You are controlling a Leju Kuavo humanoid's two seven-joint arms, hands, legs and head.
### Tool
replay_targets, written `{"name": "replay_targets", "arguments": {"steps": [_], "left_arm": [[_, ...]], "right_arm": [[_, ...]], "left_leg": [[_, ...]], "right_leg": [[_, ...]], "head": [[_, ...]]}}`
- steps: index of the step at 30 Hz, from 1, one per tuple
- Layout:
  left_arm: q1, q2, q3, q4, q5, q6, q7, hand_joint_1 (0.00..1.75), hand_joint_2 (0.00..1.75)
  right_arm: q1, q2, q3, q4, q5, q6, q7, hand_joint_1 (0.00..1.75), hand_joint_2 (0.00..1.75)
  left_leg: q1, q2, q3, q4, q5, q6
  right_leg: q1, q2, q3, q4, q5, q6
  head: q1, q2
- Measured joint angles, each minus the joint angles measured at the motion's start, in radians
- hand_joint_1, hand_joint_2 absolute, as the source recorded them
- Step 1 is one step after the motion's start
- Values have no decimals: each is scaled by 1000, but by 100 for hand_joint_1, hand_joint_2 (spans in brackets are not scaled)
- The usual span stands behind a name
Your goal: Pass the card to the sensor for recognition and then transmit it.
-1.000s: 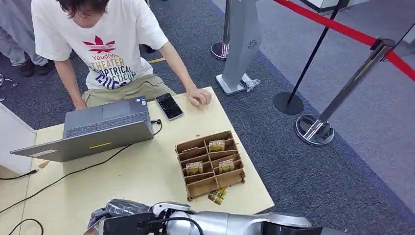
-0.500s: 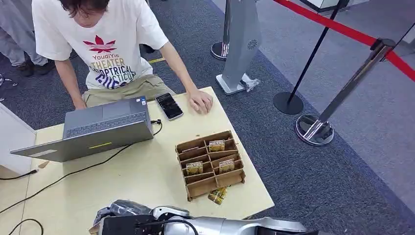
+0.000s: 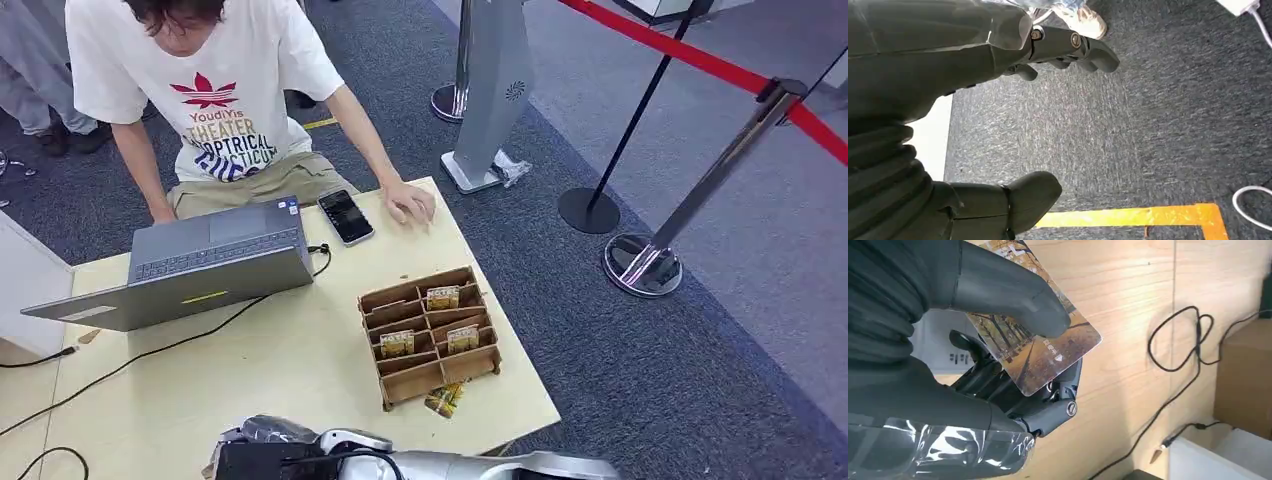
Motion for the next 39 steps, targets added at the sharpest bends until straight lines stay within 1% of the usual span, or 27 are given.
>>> {"name": "replay_targets", "arguments": {"steps": [6,19,27,32,39], "left_arm": [[-3,-1,-21,0,-1,-3,26,0,175],[-4,-1,-44,0,14,-3,29,0,175],[-4,-4,-58,0,21,-3,32,0,175],[-4,-4,-64,0,30,-3,35,0,175],[-4,-4,-64,0,50,0,33,0,175]], "right_arm": [[0,9,-3,62,0,-6,-1,175,175],[-8,35,-31,142,-3,-5,-8,175,175],[-19,39,-75,156,-36,-31,-24,175,175],[-31,39,-97,156,-38,-32,-27,175,175],[-41,39,-101,159,-35,-23,-22,175,175]], "left_leg": [[0,0,0,0,0,0],[0,0,1,0,0,0],[0,0,1,0,0,0],[0,0,0,0,0,0],[0,0,0,0,0,0]], "right_leg": [[0,0,0,0,0,0],[0,0,0,0,0,0],[0,0,0,0,1,-1],[0,0,0,0,1,-1],[0,0,0,0,1,-1]], "head": [[0,0],[0,0],[0,0],[0,0],[0,0]]}}
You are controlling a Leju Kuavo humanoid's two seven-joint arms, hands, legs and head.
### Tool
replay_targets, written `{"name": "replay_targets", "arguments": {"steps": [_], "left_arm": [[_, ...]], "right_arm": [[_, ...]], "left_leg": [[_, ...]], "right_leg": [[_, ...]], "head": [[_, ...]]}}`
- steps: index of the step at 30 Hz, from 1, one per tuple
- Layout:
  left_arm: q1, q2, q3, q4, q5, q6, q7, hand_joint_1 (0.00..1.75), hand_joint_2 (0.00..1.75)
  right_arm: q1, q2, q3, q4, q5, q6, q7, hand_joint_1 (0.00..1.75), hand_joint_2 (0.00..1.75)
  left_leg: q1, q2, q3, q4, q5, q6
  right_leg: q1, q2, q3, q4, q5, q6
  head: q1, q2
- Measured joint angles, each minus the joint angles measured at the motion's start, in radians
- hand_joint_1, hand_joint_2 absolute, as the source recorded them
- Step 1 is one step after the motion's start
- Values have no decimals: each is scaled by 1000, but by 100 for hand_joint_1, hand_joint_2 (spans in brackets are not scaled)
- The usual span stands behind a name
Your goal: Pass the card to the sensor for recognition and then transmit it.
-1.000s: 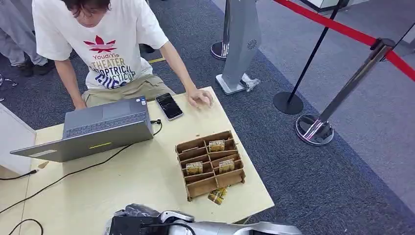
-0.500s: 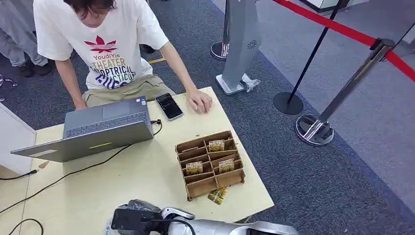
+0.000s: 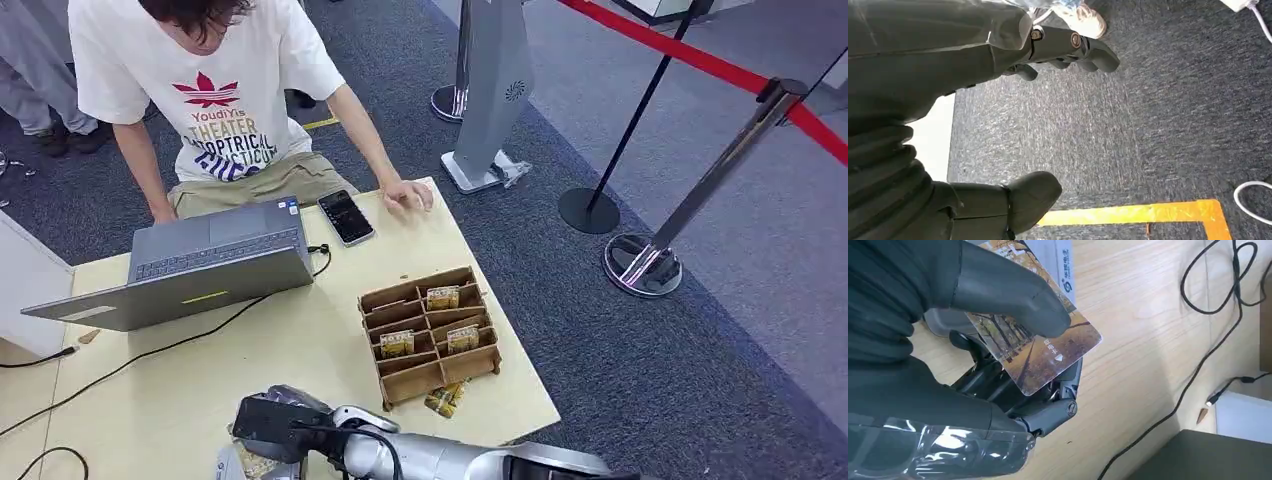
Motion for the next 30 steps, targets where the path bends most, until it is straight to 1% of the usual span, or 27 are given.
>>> {"name": "replay_targets", "arguments": {"steps": [6,16,30], "left_arm": [[0,0,-3,0,18,3,-5,0,175],[4,6,-8,0,56,10,-12,0,175],[12,9,-11,0,76,19,-26,0,175]], "right_arm": [[1,0,0,24,19,14,7,175,175],[18,21,14,109,33,27,19,175,175],[4,33,15,165,-3,-6,25,175,175]], "left_leg": [[0,0,0,0,0,0],[0,0,0,0,0,0],[0,0,1,0,0,-1]], "right_leg": [[0,0,0,0,0,0],[0,0,0,0,0,0],[0,0,1,0,0,0]], "head": [[0,0],[0,0],[0,0]]}}
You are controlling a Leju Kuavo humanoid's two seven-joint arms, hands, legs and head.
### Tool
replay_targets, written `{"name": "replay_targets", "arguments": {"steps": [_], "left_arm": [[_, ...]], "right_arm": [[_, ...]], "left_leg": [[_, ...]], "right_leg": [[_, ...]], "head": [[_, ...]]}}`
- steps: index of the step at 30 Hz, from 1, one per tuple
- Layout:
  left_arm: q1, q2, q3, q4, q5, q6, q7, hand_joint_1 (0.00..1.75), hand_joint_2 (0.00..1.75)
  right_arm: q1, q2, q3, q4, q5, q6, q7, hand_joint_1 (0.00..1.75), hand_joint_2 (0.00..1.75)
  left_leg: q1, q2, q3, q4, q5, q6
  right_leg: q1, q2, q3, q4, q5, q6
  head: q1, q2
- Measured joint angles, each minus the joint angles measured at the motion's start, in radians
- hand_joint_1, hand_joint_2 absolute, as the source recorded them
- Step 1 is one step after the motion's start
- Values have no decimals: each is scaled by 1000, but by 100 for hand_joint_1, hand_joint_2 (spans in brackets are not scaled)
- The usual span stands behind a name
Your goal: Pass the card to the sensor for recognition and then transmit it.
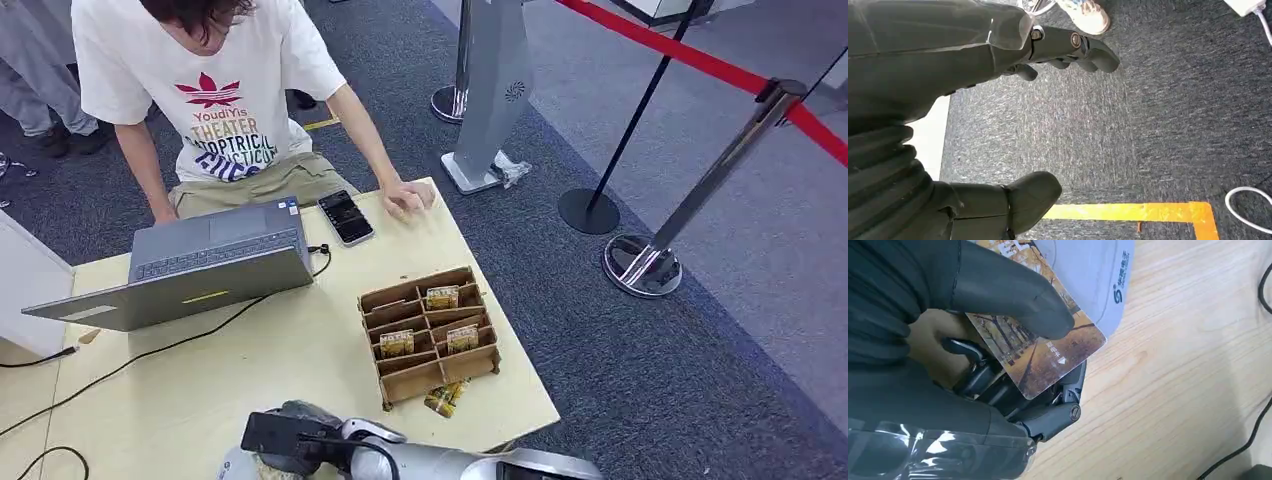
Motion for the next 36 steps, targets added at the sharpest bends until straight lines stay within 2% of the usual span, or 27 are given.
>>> {"name": "replay_targets", "arguments": {"steps": [4,9,15,25,30,36], "left_arm": [[0,0,-14,0,0,-1,0,0,175],[0,0,-22,0,8,-5,1,0,175],[2,4,-39,0,31,-4,-1,0,175],[12,8,-49,0,52,0,-14,0,175],[11,8,-65,0,51,-1,-13,0,175],[8,8,-79,0,45,-14,0,0,175]], "right_arm": [[-2,0,0,5,-13,-7,-12,175,175],[0,-6,-16,-31,-51,-16,-76,175,175],[4,-59,-52,-271,-58,-41,-68,175,175],[12,-133,-161,-642,-29,-113,-74,175,175],[2,-151,-202,-757,29,-162,-85,175,175],[-63,-156,-250,-797,115,-223,-82,175,175]], "left_leg": [[0,0,0,0,0,0],[0,0,0,0,0,0],[0,0,0,0,0,0],[0,0,-1,0,0,0],[0,0,-1,0,0,0],[0,0,-1,0,0,0]], "right_leg": [[0,0,0,0,0,0],[0,0,0,0,0,0],[0,0,0,0,0,0],[0,0,-1,0,0,0],[0,0,-1,0,0,0],[0,0,-1,0,0,0]], "head": [[0,0],[0,0],[0,0],[0,0],[0,0],[0,0]]}}
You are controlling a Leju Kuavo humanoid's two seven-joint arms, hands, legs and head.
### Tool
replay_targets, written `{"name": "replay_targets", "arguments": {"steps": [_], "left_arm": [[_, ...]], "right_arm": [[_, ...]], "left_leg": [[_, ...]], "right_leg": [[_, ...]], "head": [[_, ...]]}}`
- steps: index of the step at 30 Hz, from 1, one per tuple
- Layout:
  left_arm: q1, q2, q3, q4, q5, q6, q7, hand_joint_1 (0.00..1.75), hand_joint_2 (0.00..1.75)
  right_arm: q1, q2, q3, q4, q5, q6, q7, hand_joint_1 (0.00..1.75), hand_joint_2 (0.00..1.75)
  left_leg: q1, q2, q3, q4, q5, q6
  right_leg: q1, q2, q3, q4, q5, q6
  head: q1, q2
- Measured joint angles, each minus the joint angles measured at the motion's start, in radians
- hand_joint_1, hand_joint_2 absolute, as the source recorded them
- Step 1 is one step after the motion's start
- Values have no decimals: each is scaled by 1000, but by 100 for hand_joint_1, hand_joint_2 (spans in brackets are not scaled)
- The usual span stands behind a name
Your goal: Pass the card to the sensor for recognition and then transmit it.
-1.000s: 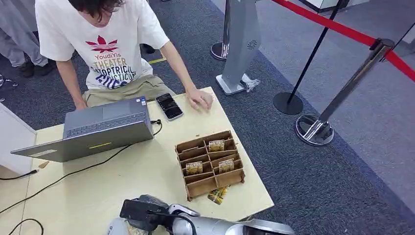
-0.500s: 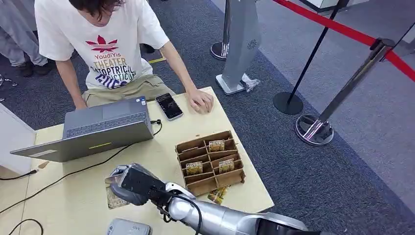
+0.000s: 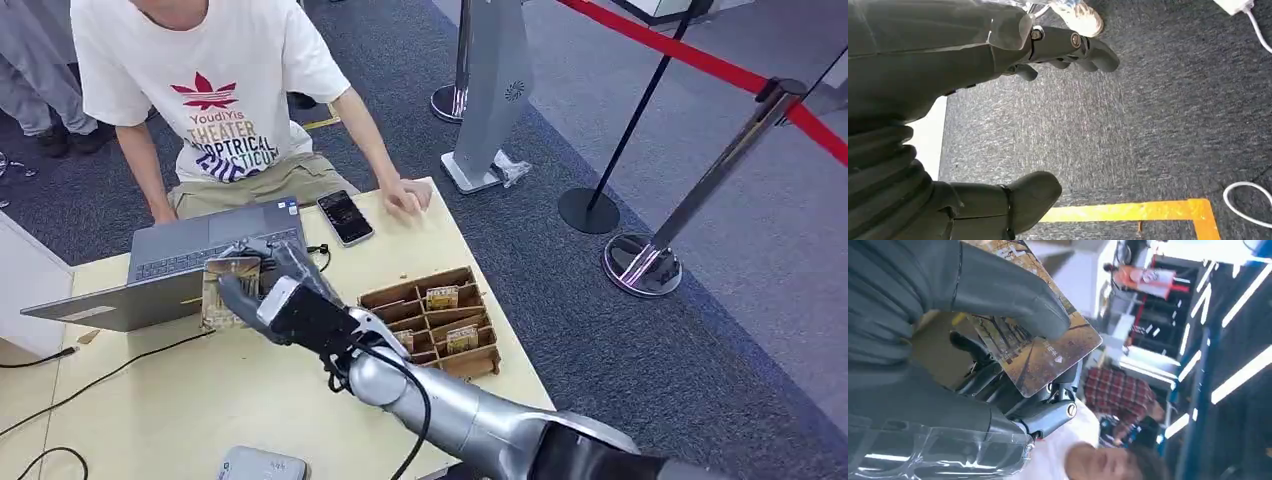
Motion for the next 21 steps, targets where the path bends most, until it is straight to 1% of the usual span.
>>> {"name": "replay_targets", "arguments": {"steps": [3,8,10,14,21], "left_arm": [[-2,0,-10,0,6,-5,8,0,175],[-2,0,-11,0,21,-5,14,0,175],[-2,2,-11,0,31,-5,18,0,175],[0,6,-11,0,40,-5,18,0,175],[1,8,-12,0,38,-11,27,0,175]], "right_arm": [[-59,2,-30,23,32,-15,11,175,175],[-139,19,-72,98,78,-50,32,175,175],[-172,34,-88,149,108,-68,44,175,175],[-241,66,-114,261,154,-100,49,175,175],[-297,101,-134,405,215,-150,50,175,175]], "left_leg": [[0,0,0,0,0,0],[0,0,0,0,0,0],[0,0,0,0,0,0],[0,0,0,0,0,0],[0,0,0,0,0,0]], "right_leg": [[0,0,0,0,0,0],[0,0,0,0,0,0],[0,0,0,1,0,0],[0,0,0,1,0,0],[0,0,0,1,0,0]], "head": [[0,0],[0,0],[0,0],[0,0],[0,0]]}}
